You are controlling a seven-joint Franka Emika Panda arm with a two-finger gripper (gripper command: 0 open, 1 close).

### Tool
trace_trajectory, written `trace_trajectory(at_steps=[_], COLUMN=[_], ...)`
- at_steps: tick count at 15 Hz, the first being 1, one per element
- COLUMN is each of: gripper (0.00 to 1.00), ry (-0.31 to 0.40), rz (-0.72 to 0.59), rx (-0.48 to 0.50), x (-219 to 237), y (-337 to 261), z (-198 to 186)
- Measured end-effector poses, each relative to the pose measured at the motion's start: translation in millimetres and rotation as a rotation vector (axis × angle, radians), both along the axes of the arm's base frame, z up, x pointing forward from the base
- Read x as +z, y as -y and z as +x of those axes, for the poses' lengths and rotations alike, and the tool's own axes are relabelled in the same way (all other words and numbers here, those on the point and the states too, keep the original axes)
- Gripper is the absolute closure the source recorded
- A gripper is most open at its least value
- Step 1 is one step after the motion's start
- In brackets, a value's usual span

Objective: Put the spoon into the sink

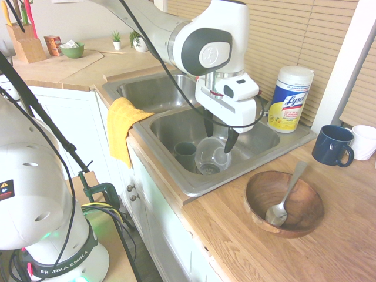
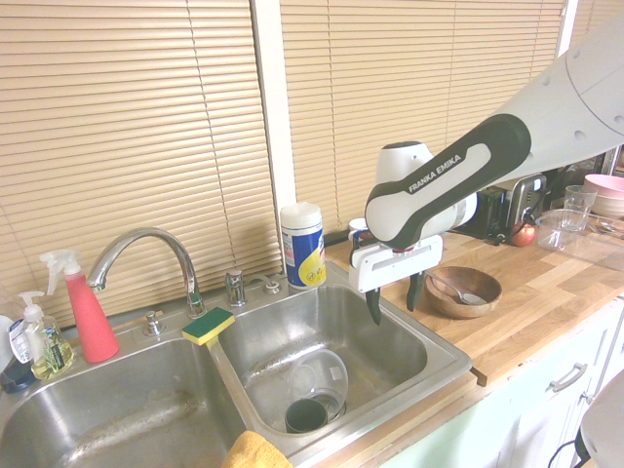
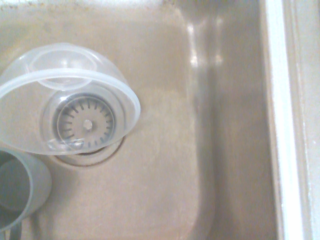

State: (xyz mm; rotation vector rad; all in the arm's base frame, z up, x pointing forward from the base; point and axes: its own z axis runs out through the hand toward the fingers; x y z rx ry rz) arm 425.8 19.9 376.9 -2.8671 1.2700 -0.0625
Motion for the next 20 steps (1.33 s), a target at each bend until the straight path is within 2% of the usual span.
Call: trace_trajectory(at_steps=[2,5,8,10,13,19,20], gripper=[0.00,0.00,0.00,0.00,0.00,0.00,1.00], ry=[0.017,0.108,0.204,0.243,0.239,0.261,0.269], rz=[0.004,-0.011,-0.021,-0.030,-0.077,-0.153,-0.170], rx=[0.003,-0.003,-0.038,-0.049,-0.056,-0.031,-0.018], x=[0.6,7.6,40.7,57.8,51.3,-15.2,-21.7], y=[1.2,15.0,55.5,87.8,124.4,160.3,163.4], z=[1.5,1.3,-5.6,-14.2,-22.5,-8.4,-4.9])
